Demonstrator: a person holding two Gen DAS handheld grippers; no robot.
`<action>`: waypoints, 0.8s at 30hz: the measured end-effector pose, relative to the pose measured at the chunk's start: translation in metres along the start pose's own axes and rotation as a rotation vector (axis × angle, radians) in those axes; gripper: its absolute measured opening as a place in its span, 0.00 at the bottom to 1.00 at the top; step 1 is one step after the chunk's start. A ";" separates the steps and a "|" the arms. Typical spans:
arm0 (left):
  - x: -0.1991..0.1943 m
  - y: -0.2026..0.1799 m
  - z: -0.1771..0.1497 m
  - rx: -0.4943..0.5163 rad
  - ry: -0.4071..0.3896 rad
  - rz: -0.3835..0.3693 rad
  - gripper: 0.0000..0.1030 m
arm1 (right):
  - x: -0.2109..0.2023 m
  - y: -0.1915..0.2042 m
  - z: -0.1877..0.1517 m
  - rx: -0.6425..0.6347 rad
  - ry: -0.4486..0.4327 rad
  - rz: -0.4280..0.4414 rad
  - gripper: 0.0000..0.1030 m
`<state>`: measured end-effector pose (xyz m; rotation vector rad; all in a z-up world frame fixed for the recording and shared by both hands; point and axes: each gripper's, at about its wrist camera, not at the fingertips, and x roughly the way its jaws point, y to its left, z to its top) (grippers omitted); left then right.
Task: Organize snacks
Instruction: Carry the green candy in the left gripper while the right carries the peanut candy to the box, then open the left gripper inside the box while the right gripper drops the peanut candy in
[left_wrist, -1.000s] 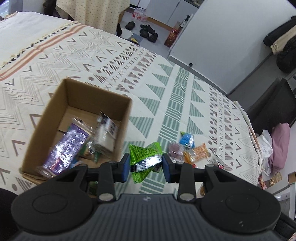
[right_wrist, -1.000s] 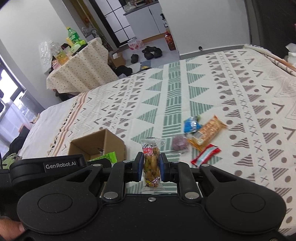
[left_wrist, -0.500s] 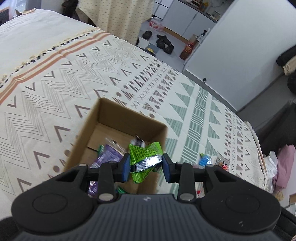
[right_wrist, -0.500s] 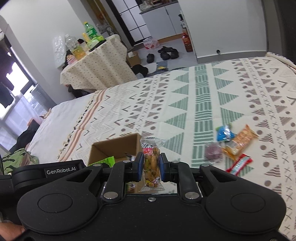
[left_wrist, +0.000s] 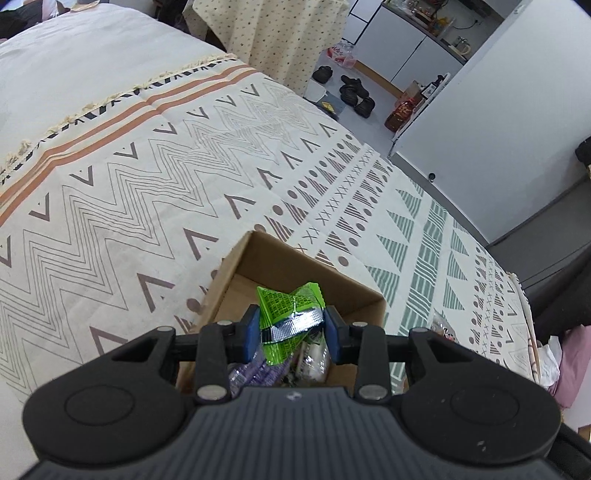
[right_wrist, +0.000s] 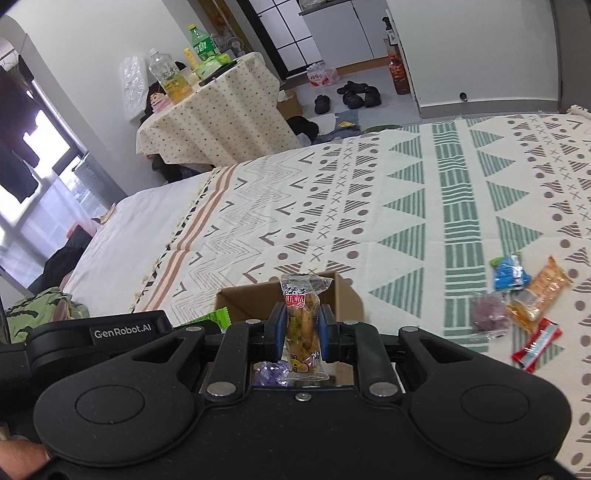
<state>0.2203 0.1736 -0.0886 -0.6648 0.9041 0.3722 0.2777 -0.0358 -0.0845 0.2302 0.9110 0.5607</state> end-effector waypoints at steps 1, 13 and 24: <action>0.002 0.002 0.002 -0.003 0.004 -0.001 0.34 | 0.002 0.002 0.001 0.000 0.002 0.000 0.18; 0.016 0.018 0.019 -0.040 0.062 -0.012 0.41 | 0.030 0.027 0.012 -0.018 0.033 0.004 0.18; 0.004 0.030 0.022 -0.050 0.038 0.022 0.58 | 0.042 0.041 0.015 0.001 0.051 0.046 0.32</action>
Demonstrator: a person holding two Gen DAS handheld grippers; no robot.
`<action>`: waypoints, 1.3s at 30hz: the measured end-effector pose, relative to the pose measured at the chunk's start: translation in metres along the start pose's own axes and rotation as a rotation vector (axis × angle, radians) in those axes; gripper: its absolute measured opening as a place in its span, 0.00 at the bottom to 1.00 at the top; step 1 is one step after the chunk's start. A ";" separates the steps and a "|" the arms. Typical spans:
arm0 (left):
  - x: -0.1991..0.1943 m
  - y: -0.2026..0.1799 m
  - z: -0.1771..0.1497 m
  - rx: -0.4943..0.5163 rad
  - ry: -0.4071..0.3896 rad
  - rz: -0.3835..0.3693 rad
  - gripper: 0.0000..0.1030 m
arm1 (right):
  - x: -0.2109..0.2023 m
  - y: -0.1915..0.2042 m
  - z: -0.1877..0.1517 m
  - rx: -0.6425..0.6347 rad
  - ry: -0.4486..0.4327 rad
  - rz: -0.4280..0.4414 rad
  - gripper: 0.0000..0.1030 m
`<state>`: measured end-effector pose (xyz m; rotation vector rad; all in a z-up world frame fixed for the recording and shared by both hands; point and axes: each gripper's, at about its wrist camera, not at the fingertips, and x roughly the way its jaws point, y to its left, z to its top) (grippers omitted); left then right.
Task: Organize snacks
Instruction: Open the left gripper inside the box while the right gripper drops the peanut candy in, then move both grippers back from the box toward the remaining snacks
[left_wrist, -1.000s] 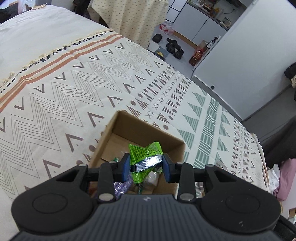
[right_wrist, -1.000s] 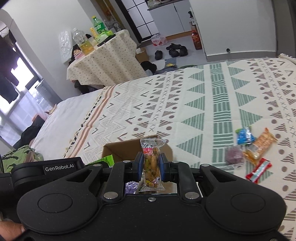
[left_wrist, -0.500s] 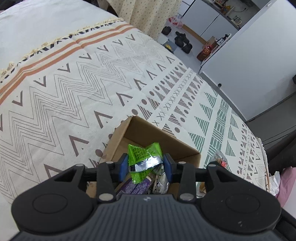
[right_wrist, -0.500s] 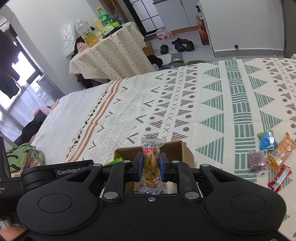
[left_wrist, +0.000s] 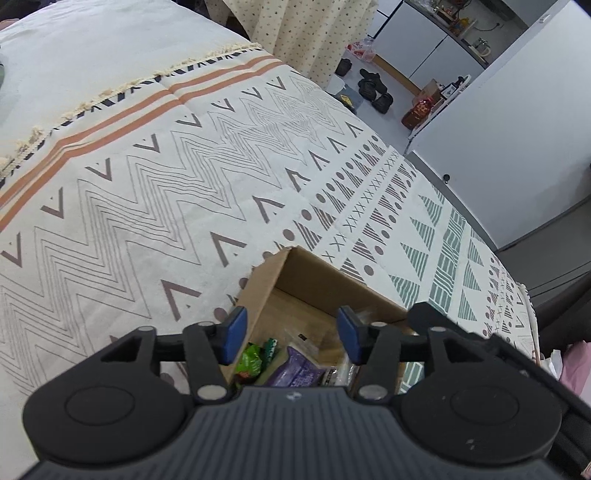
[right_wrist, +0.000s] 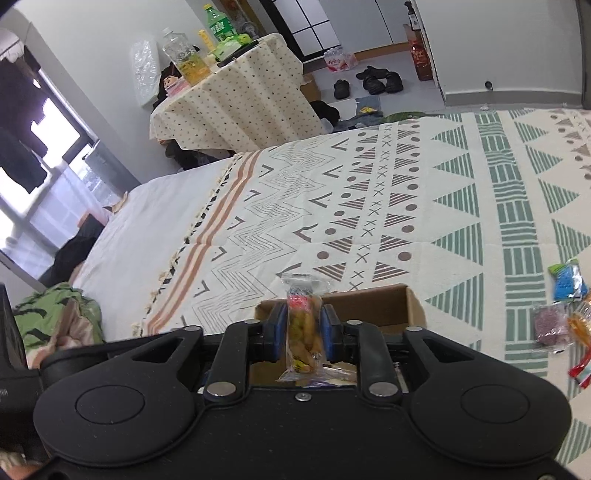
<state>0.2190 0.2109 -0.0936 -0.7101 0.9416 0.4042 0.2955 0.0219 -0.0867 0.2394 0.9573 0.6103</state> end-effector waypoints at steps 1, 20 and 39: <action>-0.001 0.000 -0.001 0.003 -0.003 0.005 0.60 | 0.000 -0.001 0.000 0.009 0.001 -0.003 0.44; -0.021 -0.038 -0.040 0.091 -0.045 0.017 0.92 | -0.049 -0.047 -0.021 0.087 -0.051 -0.093 0.66; -0.037 -0.097 -0.089 0.200 -0.086 -0.038 0.99 | -0.109 -0.108 -0.042 0.155 -0.141 -0.131 0.94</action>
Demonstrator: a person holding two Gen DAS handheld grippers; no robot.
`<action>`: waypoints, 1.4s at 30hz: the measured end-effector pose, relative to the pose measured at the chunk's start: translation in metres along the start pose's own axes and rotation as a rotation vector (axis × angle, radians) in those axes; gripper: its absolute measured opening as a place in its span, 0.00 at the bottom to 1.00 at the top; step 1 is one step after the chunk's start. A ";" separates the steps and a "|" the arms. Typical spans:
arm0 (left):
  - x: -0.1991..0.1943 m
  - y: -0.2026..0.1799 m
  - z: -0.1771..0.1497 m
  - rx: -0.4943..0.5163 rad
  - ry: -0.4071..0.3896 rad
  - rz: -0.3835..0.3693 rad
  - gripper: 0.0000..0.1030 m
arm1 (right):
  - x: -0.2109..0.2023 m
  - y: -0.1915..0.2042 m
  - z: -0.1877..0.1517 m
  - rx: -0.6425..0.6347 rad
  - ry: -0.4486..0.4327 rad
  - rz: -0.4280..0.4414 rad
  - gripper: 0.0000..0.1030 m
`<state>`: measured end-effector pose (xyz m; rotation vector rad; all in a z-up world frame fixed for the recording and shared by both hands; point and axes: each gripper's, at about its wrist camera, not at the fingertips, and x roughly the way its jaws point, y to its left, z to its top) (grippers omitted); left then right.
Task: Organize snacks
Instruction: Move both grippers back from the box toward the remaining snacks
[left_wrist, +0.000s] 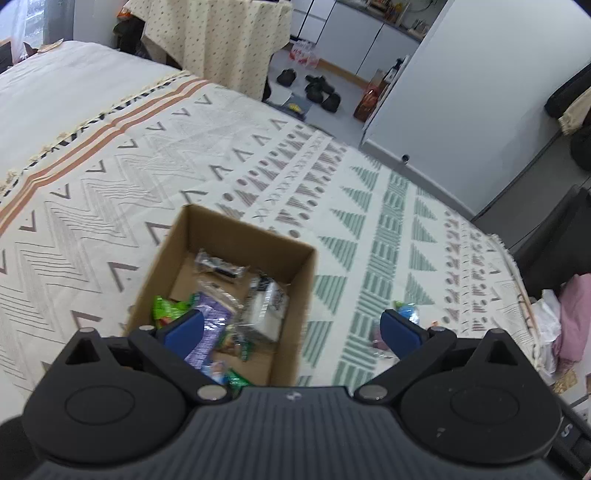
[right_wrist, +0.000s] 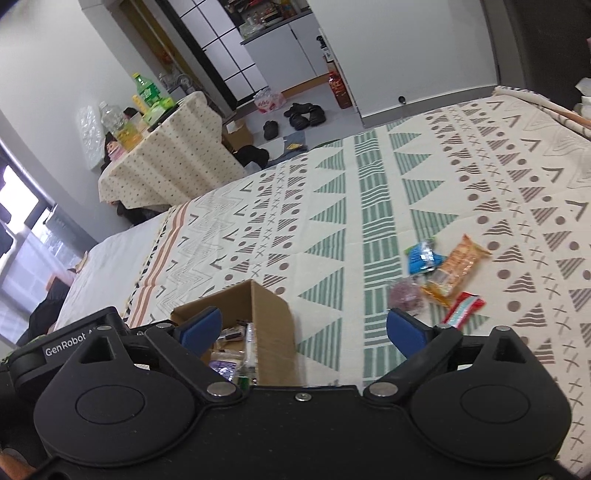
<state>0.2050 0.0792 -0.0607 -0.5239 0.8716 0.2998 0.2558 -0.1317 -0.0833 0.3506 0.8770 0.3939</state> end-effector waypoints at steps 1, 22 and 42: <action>-0.002 -0.004 -0.002 0.005 -0.012 -0.004 1.00 | -0.002 -0.004 0.000 0.003 -0.002 -0.001 0.95; 0.022 -0.067 -0.034 0.071 0.028 -0.038 1.00 | -0.028 -0.089 -0.004 0.113 -0.022 -0.045 1.00; 0.098 -0.097 -0.037 0.085 0.140 -0.052 0.86 | 0.023 -0.143 -0.004 0.231 0.103 -0.052 0.57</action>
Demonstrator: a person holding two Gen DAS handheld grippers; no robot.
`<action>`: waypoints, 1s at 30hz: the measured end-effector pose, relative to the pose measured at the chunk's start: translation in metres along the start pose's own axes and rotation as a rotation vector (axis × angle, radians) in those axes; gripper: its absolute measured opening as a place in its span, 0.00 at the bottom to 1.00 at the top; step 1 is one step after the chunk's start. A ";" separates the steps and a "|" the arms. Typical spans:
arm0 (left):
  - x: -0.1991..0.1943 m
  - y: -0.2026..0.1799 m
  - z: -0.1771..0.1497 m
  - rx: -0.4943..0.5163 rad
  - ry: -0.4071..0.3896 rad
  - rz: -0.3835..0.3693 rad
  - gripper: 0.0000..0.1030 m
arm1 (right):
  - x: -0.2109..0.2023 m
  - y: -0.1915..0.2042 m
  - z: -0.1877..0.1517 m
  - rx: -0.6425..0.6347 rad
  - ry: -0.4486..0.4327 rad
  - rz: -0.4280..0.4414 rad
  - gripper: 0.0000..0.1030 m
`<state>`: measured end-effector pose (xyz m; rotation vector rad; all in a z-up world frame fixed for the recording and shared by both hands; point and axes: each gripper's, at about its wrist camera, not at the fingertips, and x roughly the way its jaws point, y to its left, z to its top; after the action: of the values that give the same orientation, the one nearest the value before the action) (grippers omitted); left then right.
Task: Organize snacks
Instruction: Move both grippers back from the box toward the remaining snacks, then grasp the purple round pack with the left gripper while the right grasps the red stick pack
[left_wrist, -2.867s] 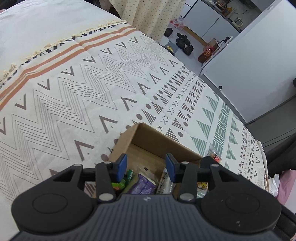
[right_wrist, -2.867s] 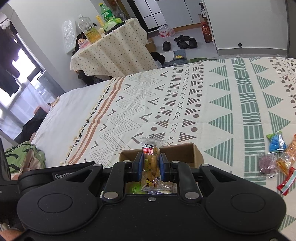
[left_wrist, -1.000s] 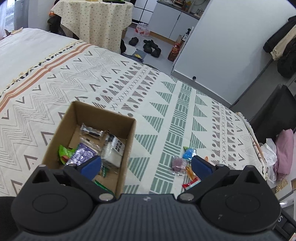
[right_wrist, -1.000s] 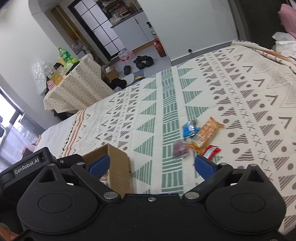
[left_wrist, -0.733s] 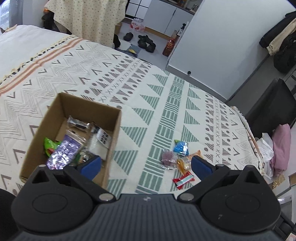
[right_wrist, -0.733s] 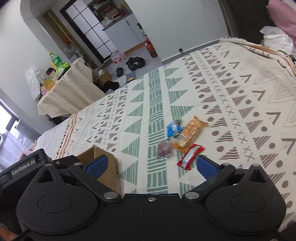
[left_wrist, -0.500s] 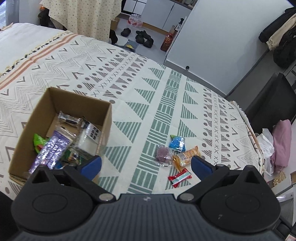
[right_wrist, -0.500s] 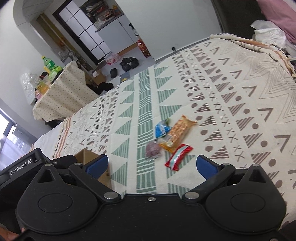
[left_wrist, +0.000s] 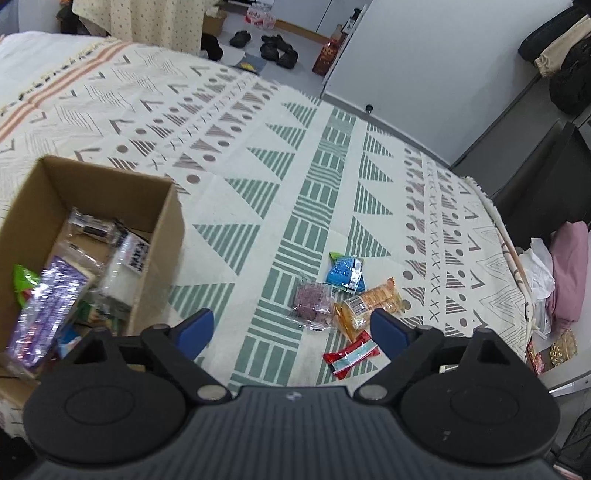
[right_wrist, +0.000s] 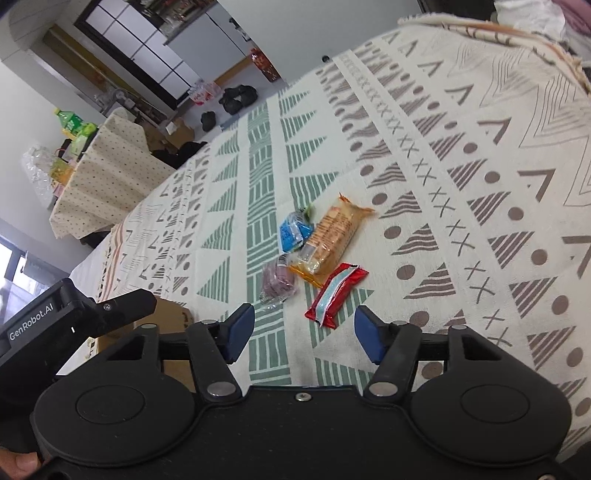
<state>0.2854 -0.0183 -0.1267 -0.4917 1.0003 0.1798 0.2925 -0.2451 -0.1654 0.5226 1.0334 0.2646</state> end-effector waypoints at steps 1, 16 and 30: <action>0.006 -0.001 0.001 -0.002 0.009 -0.001 0.85 | 0.004 -0.001 0.001 0.005 0.007 -0.002 0.55; 0.082 -0.013 0.015 -0.003 0.123 0.006 0.66 | 0.073 -0.014 0.019 0.064 0.120 -0.017 0.40; 0.133 -0.020 0.011 0.026 0.194 0.029 0.53 | 0.101 -0.025 0.019 0.095 0.157 -0.044 0.34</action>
<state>0.3727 -0.0410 -0.2271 -0.4775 1.1987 0.1464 0.3578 -0.2263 -0.2463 0.5712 1.2135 0.2212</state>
